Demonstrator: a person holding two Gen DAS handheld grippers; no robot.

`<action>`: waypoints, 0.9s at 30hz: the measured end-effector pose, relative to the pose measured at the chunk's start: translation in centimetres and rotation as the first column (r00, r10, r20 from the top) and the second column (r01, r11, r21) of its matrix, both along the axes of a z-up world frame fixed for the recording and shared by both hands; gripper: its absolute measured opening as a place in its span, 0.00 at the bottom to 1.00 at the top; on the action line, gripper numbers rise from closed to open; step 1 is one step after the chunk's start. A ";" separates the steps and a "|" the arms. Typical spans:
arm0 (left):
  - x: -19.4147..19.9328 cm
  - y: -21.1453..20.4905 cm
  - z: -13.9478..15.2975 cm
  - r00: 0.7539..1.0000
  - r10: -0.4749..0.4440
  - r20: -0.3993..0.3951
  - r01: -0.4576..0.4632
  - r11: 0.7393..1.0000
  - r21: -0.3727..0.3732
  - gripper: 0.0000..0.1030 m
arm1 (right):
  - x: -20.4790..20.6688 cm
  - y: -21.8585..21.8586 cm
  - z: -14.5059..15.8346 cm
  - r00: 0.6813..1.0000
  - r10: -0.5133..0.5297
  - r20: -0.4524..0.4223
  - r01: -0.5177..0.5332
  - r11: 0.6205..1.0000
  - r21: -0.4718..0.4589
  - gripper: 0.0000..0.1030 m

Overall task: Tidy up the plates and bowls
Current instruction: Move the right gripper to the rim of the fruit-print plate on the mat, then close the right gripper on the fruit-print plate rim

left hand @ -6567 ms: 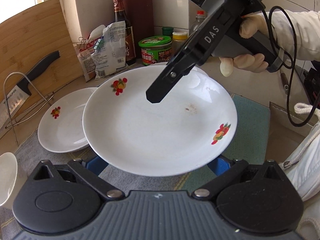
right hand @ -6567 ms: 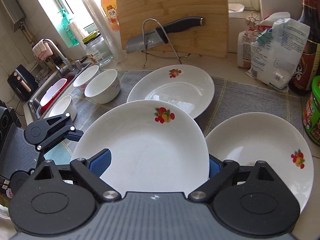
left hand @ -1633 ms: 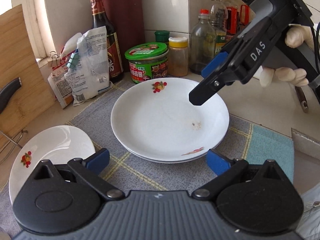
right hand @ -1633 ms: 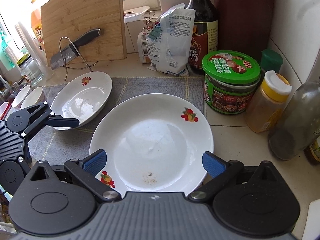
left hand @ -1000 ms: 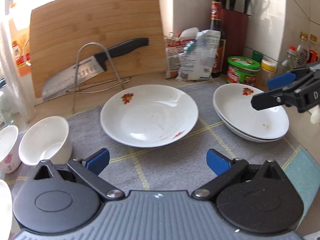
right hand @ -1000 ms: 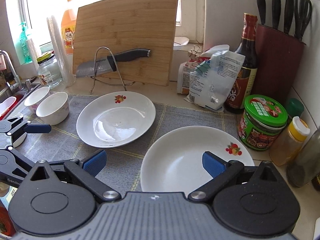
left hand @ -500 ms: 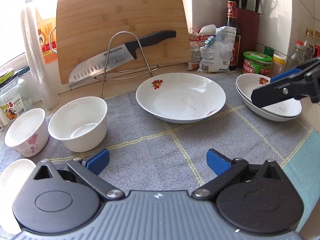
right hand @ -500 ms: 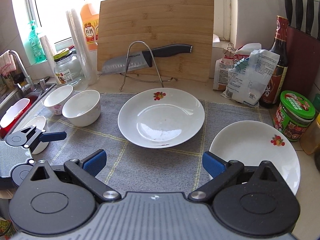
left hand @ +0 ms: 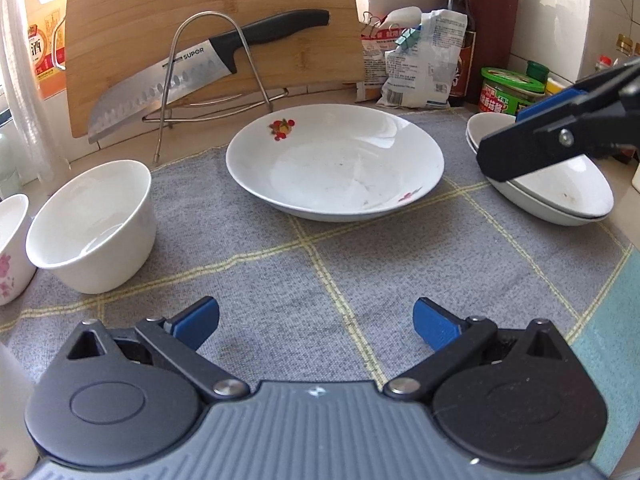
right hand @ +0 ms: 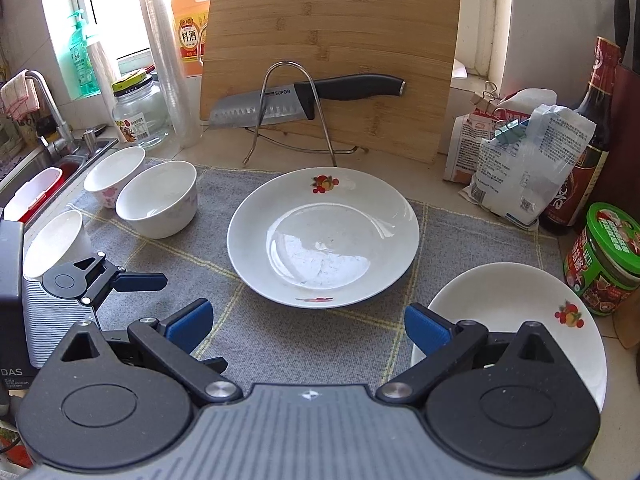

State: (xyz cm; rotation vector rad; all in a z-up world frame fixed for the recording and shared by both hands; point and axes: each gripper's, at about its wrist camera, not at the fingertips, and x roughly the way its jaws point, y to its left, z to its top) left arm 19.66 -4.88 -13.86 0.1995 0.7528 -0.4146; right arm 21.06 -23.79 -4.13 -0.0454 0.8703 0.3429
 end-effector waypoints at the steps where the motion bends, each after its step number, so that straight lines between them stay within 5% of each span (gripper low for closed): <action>1: 0.2 -0.2 -0.1 1.000 0.001 0.006 -0.001 1.000 0.005 0.99 | 0.3 -0.3 -0.1 1.000 0.005 -0.003 -0.005 1.000 0.004 1.00; 27: 5.1 -3.3 -1.4 0.999 -0.031 0.010 0.032 0.999 -0.032 0.99 | 11.3 -3.4 -3.4 0.987 0.086 -0.134 -0.081 0.996 0.040 1.00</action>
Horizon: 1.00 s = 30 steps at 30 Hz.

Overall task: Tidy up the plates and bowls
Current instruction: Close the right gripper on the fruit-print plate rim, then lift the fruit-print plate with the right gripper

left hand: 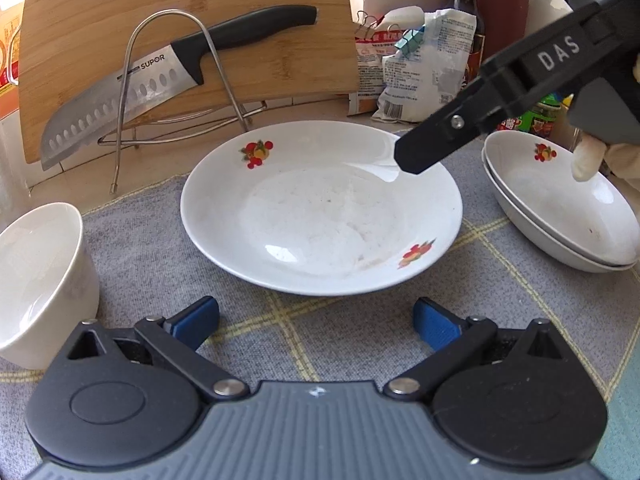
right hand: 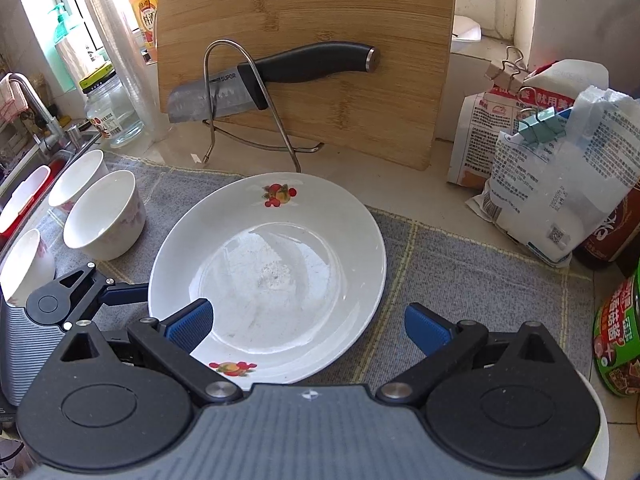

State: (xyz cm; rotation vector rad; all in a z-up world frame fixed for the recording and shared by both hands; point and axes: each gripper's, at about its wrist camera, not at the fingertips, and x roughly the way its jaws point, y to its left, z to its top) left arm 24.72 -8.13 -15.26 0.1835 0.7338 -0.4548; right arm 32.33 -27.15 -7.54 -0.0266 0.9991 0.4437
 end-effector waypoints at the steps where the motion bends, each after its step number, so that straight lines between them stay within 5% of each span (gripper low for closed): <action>1: 0.1 0.0 0.0 1.000 0.000 0.004 0.000 1.000 -0.003 0.99 | 0.5 0.0 -0.2 1.000 0.005 -0.004 -0.005 1.000 -0.005 1.00; 18: 1.3 -0.2 -0.1 1.000 0.005 0.011 -0.005 1.000 -0.005 1.00 | 6.7 0.6 -3.2 0.987 0.098 -0.124 -0.098 0.995 0.007 1.00; 30: 0.8 0.2 -0.3 0.999 -0.025 0.030 0.025 1.000 -0.014 1.00 | 9.6 1.3 -4.1 0.973 0.169 -0.158 -0.151 0.981 0.124 1.00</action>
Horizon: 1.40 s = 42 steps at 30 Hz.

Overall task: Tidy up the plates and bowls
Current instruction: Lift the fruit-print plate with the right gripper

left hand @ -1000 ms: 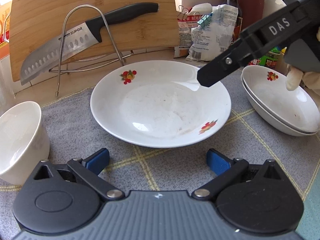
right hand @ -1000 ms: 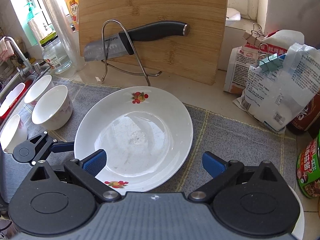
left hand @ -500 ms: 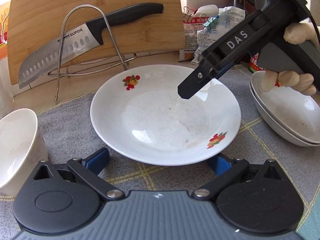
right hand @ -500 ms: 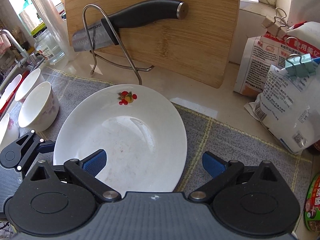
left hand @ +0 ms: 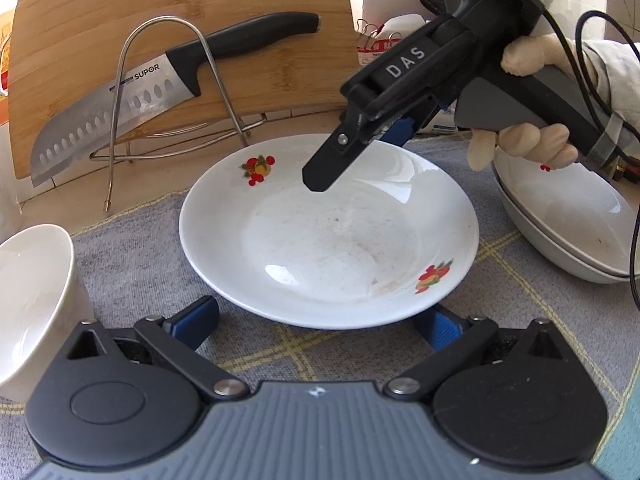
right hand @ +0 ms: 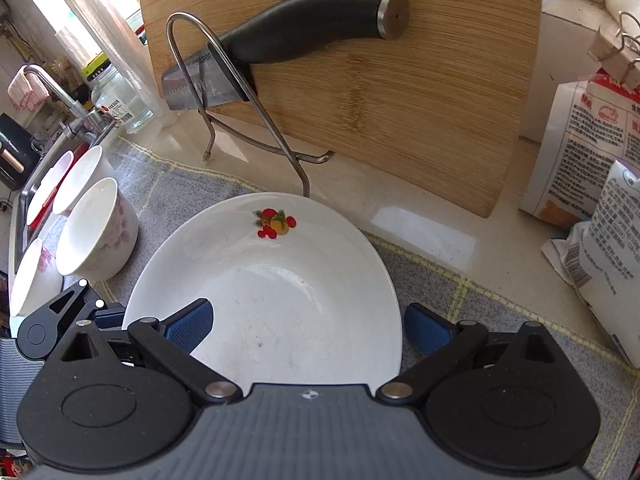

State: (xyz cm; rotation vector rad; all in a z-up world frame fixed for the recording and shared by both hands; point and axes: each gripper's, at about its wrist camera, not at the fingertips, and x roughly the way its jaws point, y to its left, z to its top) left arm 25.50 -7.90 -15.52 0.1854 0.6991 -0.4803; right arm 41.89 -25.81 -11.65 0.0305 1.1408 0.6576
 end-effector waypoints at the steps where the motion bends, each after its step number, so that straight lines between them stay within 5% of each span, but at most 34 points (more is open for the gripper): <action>1: 0.0 0.1 0.0 1.000 -0.001 0.001 0.001 1.000 -0.001 1.00 | 0.2 0.1 0.0 1.000 0.004 0.000 -0.004 1.000 0.009 1.00; 42: 0.1 0.0 0.3 0.995 -0.094 0.026 0.093 0.995 0.029 1.00 | 2.1 1.4 -0.2 0.992 0.124 0.014 -0.124 0.991 0.051 0.93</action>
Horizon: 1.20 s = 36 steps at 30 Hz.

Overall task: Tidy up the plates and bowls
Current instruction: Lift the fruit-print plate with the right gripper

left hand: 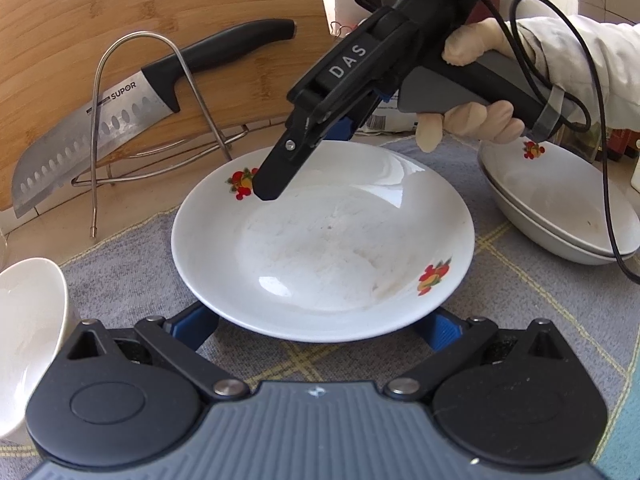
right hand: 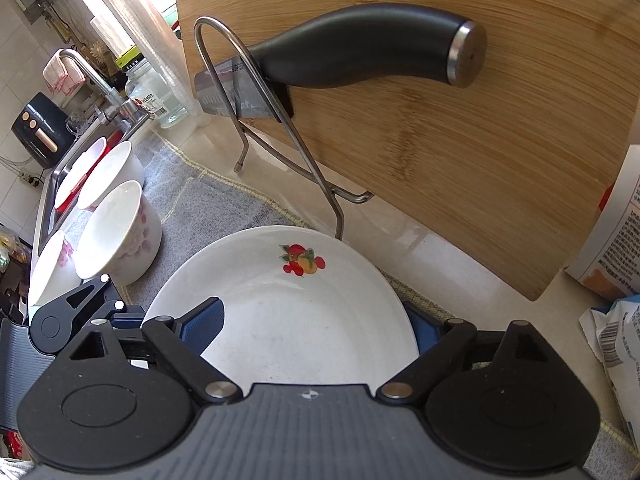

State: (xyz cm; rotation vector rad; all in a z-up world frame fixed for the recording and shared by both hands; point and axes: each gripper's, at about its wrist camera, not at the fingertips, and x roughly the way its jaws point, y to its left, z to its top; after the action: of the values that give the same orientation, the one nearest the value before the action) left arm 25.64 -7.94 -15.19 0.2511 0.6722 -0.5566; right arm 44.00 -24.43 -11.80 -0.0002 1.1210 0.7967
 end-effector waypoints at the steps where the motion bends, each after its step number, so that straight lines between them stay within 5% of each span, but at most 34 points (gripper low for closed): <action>1: 0.0 -0.1 0.0 1.000 -0.004 0.003 0.004 1.000 0.005 1.00 | 0.0 0.0 0.0 1.000 -0.002 0.000 0.002 1.000 0.002 0.93; 36: -1.9 0.3 2.7 1.000 0.009 0.027 -0.010 0.999 0.042 0.99 | -2.7 0.5 2.6 1.000 0.015 0.019 -0.015 1.000 0.014 0.91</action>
State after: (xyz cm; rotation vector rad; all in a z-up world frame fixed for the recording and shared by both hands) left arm 23.76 -7.62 -12.48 0.2941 0.6592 -0.5293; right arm 41.26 -23.93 -9.19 -0.0044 1.0983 0.8161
